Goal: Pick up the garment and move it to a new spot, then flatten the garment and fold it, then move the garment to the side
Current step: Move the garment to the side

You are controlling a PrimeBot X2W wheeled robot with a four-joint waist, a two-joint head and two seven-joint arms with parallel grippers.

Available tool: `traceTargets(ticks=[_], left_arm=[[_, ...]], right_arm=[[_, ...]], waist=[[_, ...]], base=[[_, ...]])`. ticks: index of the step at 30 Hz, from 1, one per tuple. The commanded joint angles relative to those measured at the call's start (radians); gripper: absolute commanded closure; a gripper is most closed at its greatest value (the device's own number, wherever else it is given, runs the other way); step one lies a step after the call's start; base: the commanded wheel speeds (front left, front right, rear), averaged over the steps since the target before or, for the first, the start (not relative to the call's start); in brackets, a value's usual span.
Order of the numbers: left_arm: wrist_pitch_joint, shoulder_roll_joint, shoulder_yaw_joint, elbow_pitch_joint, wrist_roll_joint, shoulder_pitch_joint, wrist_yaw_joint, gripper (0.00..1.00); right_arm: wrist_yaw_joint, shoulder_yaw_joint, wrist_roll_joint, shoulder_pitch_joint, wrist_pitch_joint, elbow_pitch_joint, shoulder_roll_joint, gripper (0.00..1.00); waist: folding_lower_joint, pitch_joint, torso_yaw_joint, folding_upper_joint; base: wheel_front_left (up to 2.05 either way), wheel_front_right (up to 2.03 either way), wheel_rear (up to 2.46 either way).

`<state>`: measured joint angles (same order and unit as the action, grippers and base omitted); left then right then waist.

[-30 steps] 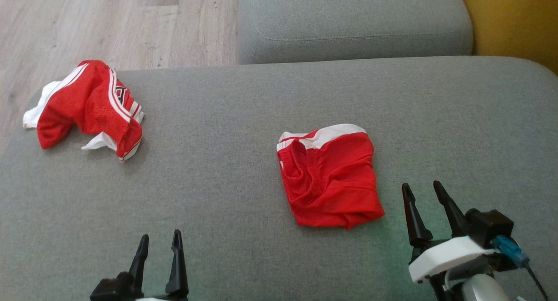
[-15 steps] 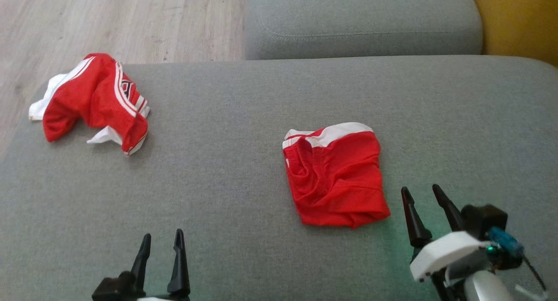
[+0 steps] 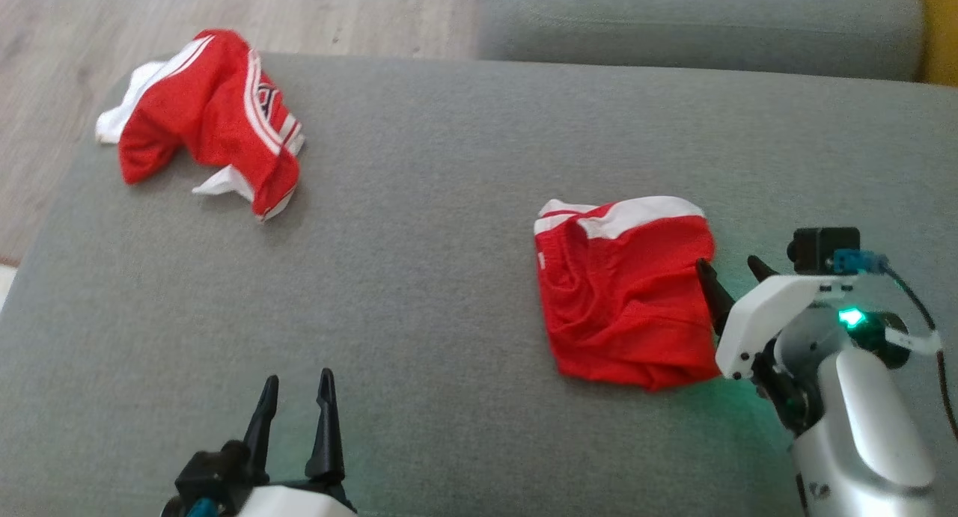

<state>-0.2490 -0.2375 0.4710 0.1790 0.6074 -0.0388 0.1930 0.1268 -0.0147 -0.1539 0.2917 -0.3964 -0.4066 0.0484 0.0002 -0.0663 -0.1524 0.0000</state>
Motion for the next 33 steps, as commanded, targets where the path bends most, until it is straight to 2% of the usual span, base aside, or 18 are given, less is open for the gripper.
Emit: traceTargets(ticks=[1, 7, 12, 13, 14, 16, 18, 24, 33], left_arm=[[-0.01, 0.001, -0.037, -0.023, -0.001, 0.049, -0.003, 0.0], [-0.012, 0.014, -0.052, -0.015, -0.007, 0.059, -0.012, 0.0], [-0.012, 0.024, -0.062, -0.014, -0.018, 0.066, -0.018, 0.0], [-0.012, 0.025, -0.063, -0.013, -0.02, 0.068, -0.02, 0.0], [-0.012, 0.026, -0.064, -0.013, -0.023, 0.07, -0.023, 0.0], [-0.012, 0.026, -0.064, -0.013, -0.029, 0.075, -0.027, 0.0], [-0.013, 0.025, -0.062, -0.014, -0.038, 0.082, -0.031, 0.0], [-0.012, 0.019, -0.045, -0.034, -0.069, 0.11, -0.038, 0.0], [0.038, -0.018, -0.015, -0.101, -0.116, 0.187, -0.043, 0.0]], right_arm=[[0.004, 0.017, 0.009, 0.051, -0.014, 0.025, 0.005, 0.0], [0.004, -0.025, 0.011, 0.099, -0.143, -0.047, 0.019, 0.0], [0.004, -0.033, 0.003, 0.134, -0.217, -0.088, 0.027, 0.0], [0.004, -0.03, -0.003, 0.14, -0.225, -0.093, 0.027, 0.07], [0.004, -0.024, -0.01, 0.145, -0.229, -0.098, 0.028, 0.51], [0.004, -0.012, -0.023, 0.156, -0.227, -0.101, 0.031, 0.71], [0.004, -0.005, -0.034, 0.167, -0.211, -0.099, 0.034, 1.0], [0.004, -0.007, -0.042, 0.204, -0.127, -0.074, 0.072, 1.0], [0.004, -0.057, -0.045, 0.261, -0.064, -0.021, 0.18, 1.0]], waist=[[-0.0002, -0.021, -0.025, 0.0], [-0.0002, -0.059, -0.067, 0.0], [-0.0002, -0.089, -0.072, 0.0], [-0.0002, -0.094, -0.069, 0.0], [-0.0002, -0.099, -0.065, 0.0], [-0.0002, -0.11, -0.053, 0.0], [-0.0002, -0.12, -0.034, 0.0], [-0.0002, -0.153, 0.061, 0.0], [-0.0002, -0.259, 0.28, 0.0]], base=[[0.0, 0.0, 0.0], [0.0, 0.0, 0.0], [0.0, 0.0, 0.0], [0.0, 0.0, 0.0], [0.0, 0.0, 0.0], [0.0, 0.0, 0.0], [0.0, 0.0, 0.0], [0.0, 0.0, 0.0], [0.0, 0.0, 0.0]])
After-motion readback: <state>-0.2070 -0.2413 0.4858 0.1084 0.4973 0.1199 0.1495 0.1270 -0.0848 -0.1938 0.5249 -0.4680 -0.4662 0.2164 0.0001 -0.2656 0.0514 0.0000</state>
